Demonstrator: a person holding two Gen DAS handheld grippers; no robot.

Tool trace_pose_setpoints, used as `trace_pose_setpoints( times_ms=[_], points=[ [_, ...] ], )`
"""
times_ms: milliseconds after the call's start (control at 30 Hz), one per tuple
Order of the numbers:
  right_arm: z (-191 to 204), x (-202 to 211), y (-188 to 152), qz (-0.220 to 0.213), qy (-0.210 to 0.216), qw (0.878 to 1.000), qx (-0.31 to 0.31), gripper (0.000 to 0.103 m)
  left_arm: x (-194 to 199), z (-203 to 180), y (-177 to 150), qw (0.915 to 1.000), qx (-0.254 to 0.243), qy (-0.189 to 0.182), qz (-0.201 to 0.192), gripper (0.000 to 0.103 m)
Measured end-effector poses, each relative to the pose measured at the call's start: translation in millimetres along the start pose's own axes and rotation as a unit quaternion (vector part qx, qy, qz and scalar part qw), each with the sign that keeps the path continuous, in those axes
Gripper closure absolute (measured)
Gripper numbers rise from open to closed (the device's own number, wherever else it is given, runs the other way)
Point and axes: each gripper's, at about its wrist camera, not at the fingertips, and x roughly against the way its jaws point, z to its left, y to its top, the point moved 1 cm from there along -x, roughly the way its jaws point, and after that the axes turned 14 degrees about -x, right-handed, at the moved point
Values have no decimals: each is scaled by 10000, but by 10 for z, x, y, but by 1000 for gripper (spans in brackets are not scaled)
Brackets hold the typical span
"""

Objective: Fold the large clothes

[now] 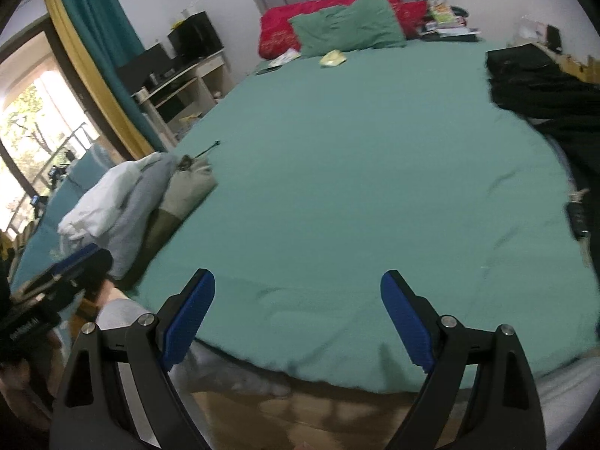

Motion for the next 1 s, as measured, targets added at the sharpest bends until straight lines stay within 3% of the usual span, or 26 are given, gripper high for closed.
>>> trace_pose_setpoints(
  times_ms=[233, 500, 700, 1000],
  points=[
    [-363, 242, 38, -245, -405, 9988, -148, 14, -70, -370, 114, 9995, -148, -288, -27, 30],
    [-568, 575, 126, -628, -683, 9955, -207, 14, 8, -709, 385, 9974, -397, -486, -365, 30],
    [-475, 888, 233, -1033, -809, 9913, -19, 14, 185, -746, 543, 9963, -311, -345, -717, 30],
    [-164, 1388, 386, -1690, -848, 9814, 321, 13, 645, -638, 658, 9908, -318, 180, -1304, 30]
  ],
)
